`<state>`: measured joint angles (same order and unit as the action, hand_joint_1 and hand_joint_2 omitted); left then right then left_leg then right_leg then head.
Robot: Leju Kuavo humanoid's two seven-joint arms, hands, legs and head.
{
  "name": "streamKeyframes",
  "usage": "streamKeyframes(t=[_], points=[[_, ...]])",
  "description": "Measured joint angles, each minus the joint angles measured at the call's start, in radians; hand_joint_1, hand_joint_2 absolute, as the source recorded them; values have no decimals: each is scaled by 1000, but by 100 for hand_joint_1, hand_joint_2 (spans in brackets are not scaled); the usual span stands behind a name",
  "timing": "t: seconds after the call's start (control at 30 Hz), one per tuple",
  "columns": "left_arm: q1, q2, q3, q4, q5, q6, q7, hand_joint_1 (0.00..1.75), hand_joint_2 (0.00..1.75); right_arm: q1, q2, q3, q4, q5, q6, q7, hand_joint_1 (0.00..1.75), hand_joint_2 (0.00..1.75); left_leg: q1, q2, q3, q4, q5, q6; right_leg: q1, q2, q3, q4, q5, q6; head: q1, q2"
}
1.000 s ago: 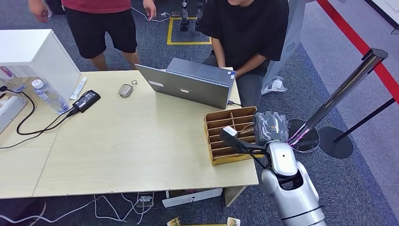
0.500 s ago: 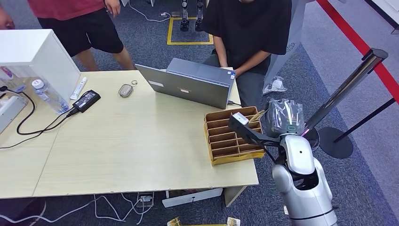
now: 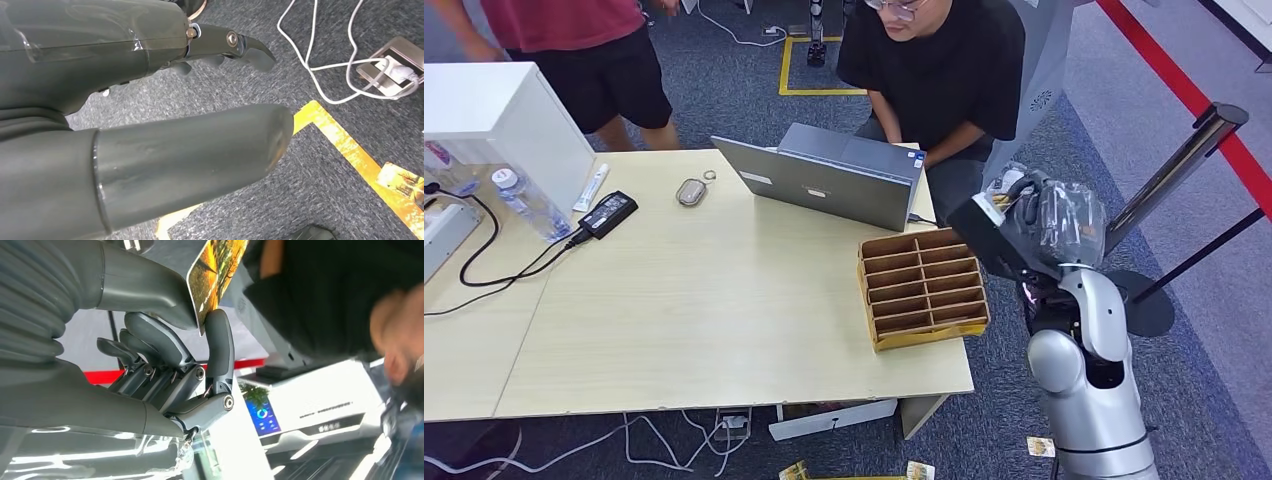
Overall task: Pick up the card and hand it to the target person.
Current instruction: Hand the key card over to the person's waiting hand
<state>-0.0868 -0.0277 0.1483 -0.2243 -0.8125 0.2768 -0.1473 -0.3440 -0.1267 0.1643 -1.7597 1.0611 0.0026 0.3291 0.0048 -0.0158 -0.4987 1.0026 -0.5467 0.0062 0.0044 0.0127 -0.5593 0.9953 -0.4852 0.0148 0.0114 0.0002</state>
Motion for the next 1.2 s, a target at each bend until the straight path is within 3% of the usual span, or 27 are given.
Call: streamKeyframes(t=[0.23, 0.6, 1.2], points=[[0, -4, 0, 0, -25, -6, -6, 0, 0, -87, 0, -67, 34, -19, -52, 5, 175, 175, 0, 0, 0, 0, 0, 0, 0, 0, 0, 0, 0, 0, 0, 0], [-1, -18, 0, 0, -51, -6, -13, 0, 0, -180, 2, -119, 160, 153, -85, 5, 175, 175, 0, 0, 0, 0, 0, 0, 0, 0, 0, 0, 0, 0, 0, 0], [-5, -40, 1, 0, -67, -2, 14, 0, 0, -202, 5, -139, 298, 215, -95, -6, 174, 175, 0, 0, 0, 0, 0, 0, 0, 0, 0, 0, 0, 0, 0, 0]])
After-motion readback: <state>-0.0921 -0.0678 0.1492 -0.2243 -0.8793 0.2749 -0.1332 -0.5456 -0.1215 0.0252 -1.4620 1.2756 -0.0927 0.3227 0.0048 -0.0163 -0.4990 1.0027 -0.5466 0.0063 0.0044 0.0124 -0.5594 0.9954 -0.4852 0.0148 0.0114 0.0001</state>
